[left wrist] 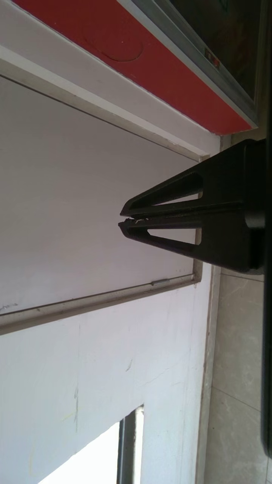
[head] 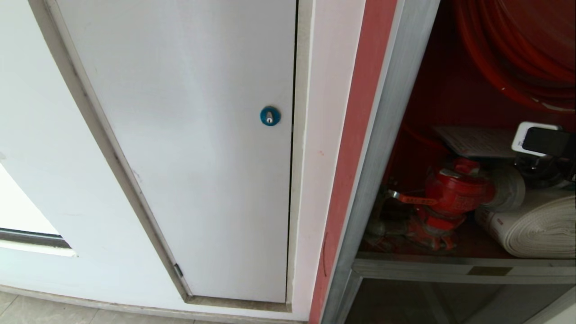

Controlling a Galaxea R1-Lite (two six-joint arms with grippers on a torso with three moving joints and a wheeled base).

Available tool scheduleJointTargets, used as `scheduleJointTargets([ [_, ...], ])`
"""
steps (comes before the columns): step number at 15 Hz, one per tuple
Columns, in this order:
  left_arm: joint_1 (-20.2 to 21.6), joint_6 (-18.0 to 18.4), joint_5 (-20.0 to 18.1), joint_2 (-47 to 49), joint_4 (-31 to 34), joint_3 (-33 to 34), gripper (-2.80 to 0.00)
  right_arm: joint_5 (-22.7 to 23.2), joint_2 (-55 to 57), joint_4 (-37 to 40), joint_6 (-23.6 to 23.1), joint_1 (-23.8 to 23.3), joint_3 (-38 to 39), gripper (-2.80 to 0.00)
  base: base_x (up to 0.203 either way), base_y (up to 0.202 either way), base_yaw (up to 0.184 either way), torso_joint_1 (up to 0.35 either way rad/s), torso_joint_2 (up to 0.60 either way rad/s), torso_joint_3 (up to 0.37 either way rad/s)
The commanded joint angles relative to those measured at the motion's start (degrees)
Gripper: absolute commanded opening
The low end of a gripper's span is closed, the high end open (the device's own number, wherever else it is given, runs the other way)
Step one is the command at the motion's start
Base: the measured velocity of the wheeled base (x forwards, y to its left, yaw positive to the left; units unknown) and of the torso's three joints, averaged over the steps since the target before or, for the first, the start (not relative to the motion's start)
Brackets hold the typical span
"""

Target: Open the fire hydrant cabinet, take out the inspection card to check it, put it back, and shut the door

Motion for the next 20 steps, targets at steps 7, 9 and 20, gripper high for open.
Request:
scheduleJointTargets([
  [7,0.0,-0.1,0.0,0.0,0.0,0.0,-2.8,0.8,-4.6,-0.1,-0.9,0.0,4.9,0.0,0.0,0.0,0.0,0.0,0.0,0.0],
  [9,0.0,0.0,0.0,0.0,0.0,0.0,-2.8,0.9,-6.2,-0.1,-0.9,0.0,6.6,0.0,0.0,0.0,0.0,0.0,0.0,0.0],
  [20,0.0,0.0,0.0,0.0,0.0,0.0,-2.8,3.1,-26.4,11.2,-1.5,0.0,13.6,0.0,0.0,0.0,0.0,0.0,0.0,0.0],
])
